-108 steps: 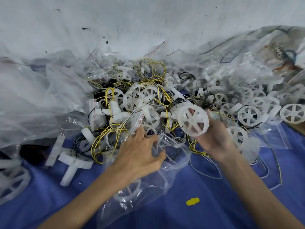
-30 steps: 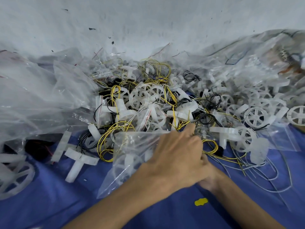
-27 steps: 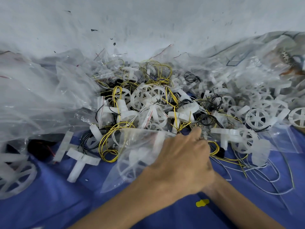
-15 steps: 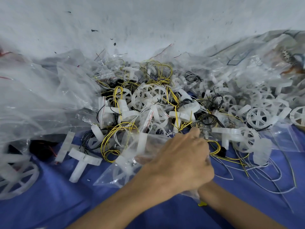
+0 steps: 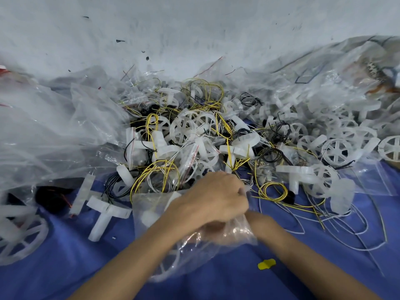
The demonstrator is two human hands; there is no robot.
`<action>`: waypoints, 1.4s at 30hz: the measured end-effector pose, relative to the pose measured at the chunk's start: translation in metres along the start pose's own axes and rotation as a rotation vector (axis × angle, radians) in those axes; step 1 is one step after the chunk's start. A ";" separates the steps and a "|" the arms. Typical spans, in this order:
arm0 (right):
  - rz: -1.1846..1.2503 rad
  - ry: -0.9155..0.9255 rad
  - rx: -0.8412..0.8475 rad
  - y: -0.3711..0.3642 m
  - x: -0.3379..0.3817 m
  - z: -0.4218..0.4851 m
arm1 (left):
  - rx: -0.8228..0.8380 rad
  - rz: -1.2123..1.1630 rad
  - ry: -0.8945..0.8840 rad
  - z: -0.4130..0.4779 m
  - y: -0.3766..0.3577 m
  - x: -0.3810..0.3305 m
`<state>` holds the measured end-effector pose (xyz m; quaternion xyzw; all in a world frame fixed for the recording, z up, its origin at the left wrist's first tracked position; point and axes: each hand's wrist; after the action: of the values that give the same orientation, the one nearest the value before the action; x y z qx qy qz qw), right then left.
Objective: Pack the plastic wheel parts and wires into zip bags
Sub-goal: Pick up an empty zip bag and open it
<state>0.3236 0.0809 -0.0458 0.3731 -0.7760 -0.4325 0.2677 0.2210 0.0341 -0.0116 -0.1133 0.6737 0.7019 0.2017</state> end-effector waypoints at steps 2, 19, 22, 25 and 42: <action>0.168 -0.033 -0.012 0.010 -0.001 -0.008 | 0.011 -0.034 0.051 0.005 0.006 0.010; 0.343 -0.223 -0.024 0.062 -0.103 0.020 | 0.390 0.030 0.002 0.014 -0.020 0.035; 0.400 -0.250 0.014 0.055 -0.102 0.033 | 0.384 0.064 -0.010 0.014 -0.022 0.036; 0.127 -0.224 -0.042 0.053 -0.100 0.042 | 0.378 0.073 -0.028 0.015 -0.023 0.038; 1.101 0.290 -0.832 0.083 -0.115 -0.037 | 0.292 0.031 -0.026 0.017 -0.026 0.044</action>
<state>0.3881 0.1855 0.0340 -0.1531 -0.5785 -0.4411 0.6688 0.1950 0.0566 -0.0527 -0.0633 0.7677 0.6007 0.2140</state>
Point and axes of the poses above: each hand's wrist, its own z-axis towards the middle knuckle, its own y-axis out of the back of the hand, x = y × z, and after that the axes turned 7 degrees about -x, right-handed
